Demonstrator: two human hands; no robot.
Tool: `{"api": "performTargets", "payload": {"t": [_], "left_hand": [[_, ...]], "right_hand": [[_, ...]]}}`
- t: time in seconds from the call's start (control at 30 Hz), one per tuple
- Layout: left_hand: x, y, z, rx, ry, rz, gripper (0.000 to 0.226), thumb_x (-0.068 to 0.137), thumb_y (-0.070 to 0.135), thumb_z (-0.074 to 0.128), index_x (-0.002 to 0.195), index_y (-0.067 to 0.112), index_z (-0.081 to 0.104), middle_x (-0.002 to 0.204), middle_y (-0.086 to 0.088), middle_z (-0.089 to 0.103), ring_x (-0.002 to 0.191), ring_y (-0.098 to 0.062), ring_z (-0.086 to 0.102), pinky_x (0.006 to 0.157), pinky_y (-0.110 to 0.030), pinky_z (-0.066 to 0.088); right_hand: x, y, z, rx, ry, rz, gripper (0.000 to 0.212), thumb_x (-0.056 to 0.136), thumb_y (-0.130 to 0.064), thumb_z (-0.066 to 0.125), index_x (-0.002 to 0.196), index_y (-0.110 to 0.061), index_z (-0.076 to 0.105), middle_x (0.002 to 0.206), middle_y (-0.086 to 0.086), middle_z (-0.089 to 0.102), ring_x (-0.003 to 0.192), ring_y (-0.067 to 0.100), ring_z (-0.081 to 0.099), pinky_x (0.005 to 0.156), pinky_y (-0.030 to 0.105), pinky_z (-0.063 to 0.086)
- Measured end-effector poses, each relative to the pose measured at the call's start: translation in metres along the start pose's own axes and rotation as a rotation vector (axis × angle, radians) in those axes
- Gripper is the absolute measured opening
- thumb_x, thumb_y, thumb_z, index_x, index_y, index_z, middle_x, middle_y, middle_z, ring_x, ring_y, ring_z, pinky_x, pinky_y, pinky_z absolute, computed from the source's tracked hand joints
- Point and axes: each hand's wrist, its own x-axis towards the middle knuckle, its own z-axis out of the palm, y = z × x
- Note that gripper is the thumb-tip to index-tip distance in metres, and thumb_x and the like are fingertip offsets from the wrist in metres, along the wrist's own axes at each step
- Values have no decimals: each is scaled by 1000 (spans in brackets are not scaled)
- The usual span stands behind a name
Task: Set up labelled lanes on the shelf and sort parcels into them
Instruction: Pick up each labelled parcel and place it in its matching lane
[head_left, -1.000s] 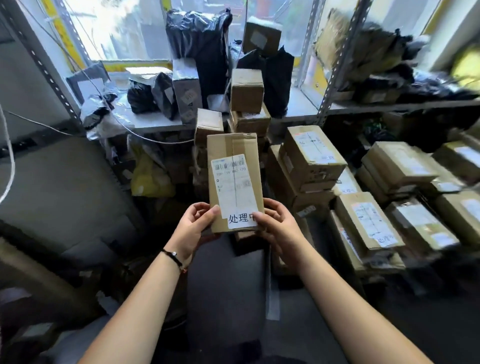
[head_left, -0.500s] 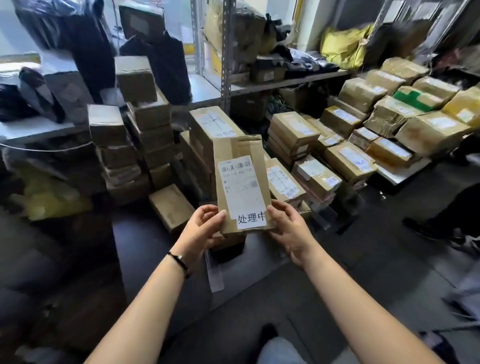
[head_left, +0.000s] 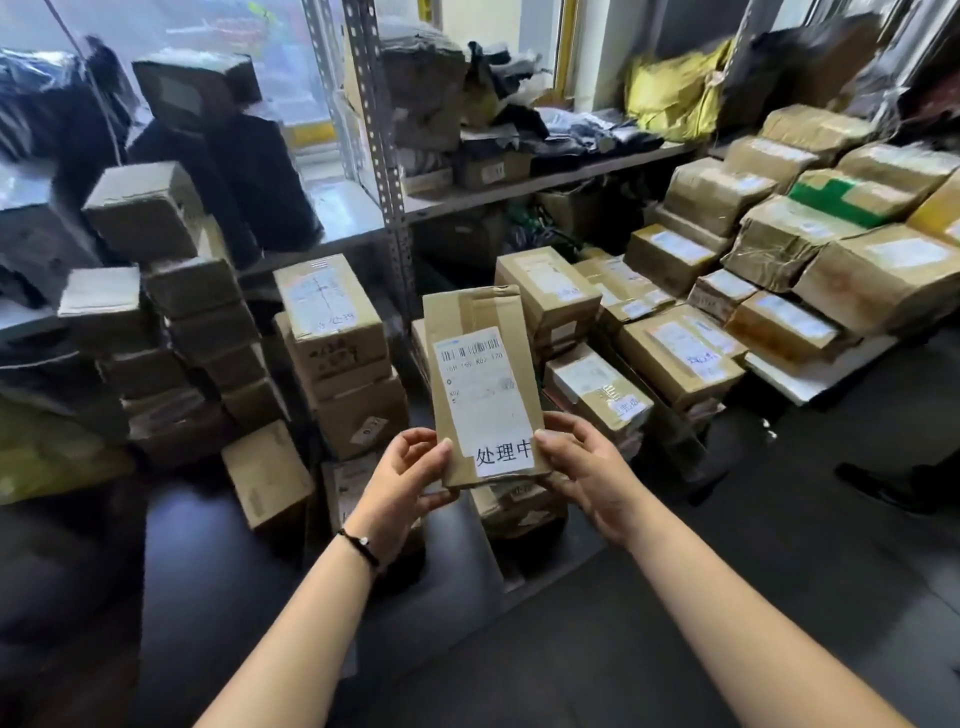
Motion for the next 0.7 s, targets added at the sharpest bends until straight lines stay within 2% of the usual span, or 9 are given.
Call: {"api": "performTargets", "payload": {"t": [0.1, 0.23, 0.3, 0.43, 0.57, 0.63, 0.7], "left_hand": [[20, -13, 23, -6, 38, -13, 38, 80, 32, 77, 109, 19, 55, 101, 3, 70, 87, -9, 68, 65, -31, 56], [45, -22, 37, -20, 81, -44, 40, 78, 32, 76, 109, 18, 57, 100, 2, 70, 84, -7, 69, 64, -29, 56], [61, -21, 41, -40, 109, -43, 37, 80, 28, 78, 108, 18, 57, 99, 1, 68, 81, -4, 68, 61, -26, 55], [100, -16, 41, -29, 163, -32, 24, 90, 22, 66, 112, 16, 58, 103, -2, 67, 85, -5, 69, 63, -25, 56], [135, -8, 36, 21, 206, -60, 19, 96, 22, 61, 114, 16, 59, 108, -4, 66, 89, -5, 68, 67, -28, 56], [153, -4, 33, 47, 232, -59, 21, 97, 25, 58, 115, 16, 60, 114, -5, 67, 100, -9, 67, 75, -34, 58], [165, 1, 30, 42, 288, -50, 20, 100, 25, 55, 115, 13, 61, 118, -9, 68, 108, -17, 65, 82, -37, 58]], "right_hand": [[24, -5, -31, -35, -24, 17, 43, 88, -21, 72, 128, -26, 55, 128, 7, 66, 115, 21, 67, 91, 40, 58], [57, -11, -54, -69, -64, 73, 59, 75, -35, 84, 127, -30, 57, 130, 6, 66, 115, 20, 68, 86, 36, 59], [79, -12, -59, -79, -91, 109, 56, 76, -34, 83, 127, -31, 58, 131, 7, 65, 115, 19, 68, 86, 36, 59], [127, -18, -59, -159, -118, 142, 41, 84, -26, 77, 118, -38, 57, 129, 6, 63, 115, 22, 67, 90, 39, 59], [167, -27, -54, -198, -82, 188, 45, 84, -21, 78, 124, -30, 59, 125, 7, 66, 111, 24, 69, 98, 45, 56], [191, -35, -53, -179, -79, 201, 52, 83, -21, 78, 131, -22, 58, 122, 8, 69, 105, 21, 72, 92, 41, 59], [215, -46, -52, -166, -65, 206, 42, 89, -15, 72, 128, -21, 58, 113, 6, 74, 92, 14, 75, 76, 30, 60]]}}
